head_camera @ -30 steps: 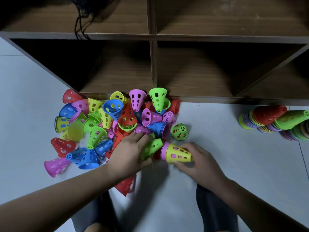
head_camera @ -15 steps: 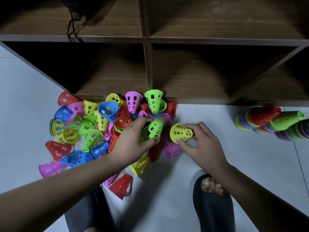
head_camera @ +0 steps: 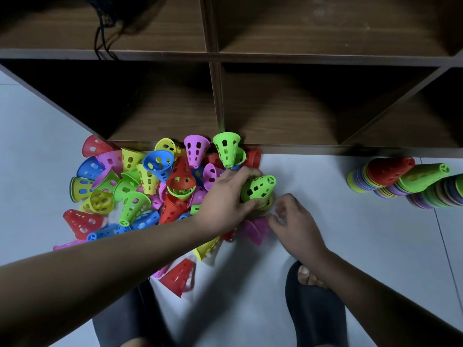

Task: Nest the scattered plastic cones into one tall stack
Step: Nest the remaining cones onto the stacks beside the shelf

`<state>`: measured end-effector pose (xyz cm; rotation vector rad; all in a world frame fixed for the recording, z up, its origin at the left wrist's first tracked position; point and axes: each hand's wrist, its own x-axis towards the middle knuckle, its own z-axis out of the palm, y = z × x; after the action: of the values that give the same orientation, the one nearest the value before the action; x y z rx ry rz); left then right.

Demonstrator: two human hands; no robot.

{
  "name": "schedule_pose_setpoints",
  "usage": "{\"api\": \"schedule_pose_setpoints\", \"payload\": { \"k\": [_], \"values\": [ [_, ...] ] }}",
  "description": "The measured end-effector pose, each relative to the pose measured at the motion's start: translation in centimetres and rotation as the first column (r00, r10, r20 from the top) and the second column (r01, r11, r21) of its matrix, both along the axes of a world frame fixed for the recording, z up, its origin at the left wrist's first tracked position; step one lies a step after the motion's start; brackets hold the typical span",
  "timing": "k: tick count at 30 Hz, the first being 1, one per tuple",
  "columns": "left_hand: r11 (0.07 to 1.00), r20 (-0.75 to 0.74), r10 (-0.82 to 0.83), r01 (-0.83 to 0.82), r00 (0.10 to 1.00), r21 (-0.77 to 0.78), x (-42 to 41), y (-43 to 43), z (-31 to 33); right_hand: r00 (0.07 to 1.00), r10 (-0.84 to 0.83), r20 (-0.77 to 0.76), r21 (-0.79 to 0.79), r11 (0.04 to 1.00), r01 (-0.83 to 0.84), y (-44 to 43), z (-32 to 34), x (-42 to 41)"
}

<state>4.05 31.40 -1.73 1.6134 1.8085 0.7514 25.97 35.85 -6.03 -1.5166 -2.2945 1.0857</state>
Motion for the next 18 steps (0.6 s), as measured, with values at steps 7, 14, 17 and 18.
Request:
{"api": "schedule_pose_setpoints", "payload": {
  "k": [7,14,17,18],
  "values": [
    [0.996,-0.024,-0.060,0.058,0.998,-0.067,0.0,0.4,-1.2,0.991,-0.042,0.129,-0.078,0.996,0.052,-3.1,-1.2,0.2],
    [0.998,-0.208,-0.068,0.066,0.976,-0.015,-2.9,-3.9,-1.9,0.965,-0.251,0.072,-0.512,0.821,0.251,-2.3,-1.0,-1.4],
    [0.995,-0.280,-0.101,0.095,0.955,-0.033,-3.7,-6.4,-2.7,0.929,-0.370,-0.001,-0.656,0.702,0.279,-2.2,-1.1,-2.4],
    [0.993,-0.307,-0.116,0.107,0.945,-0.044,-3.8,-7.1,-3.1,0.921,-0.389,-0.024,-0.685,0.678,0.268,-2.1,-1.1,-2.7]
  ]
}}
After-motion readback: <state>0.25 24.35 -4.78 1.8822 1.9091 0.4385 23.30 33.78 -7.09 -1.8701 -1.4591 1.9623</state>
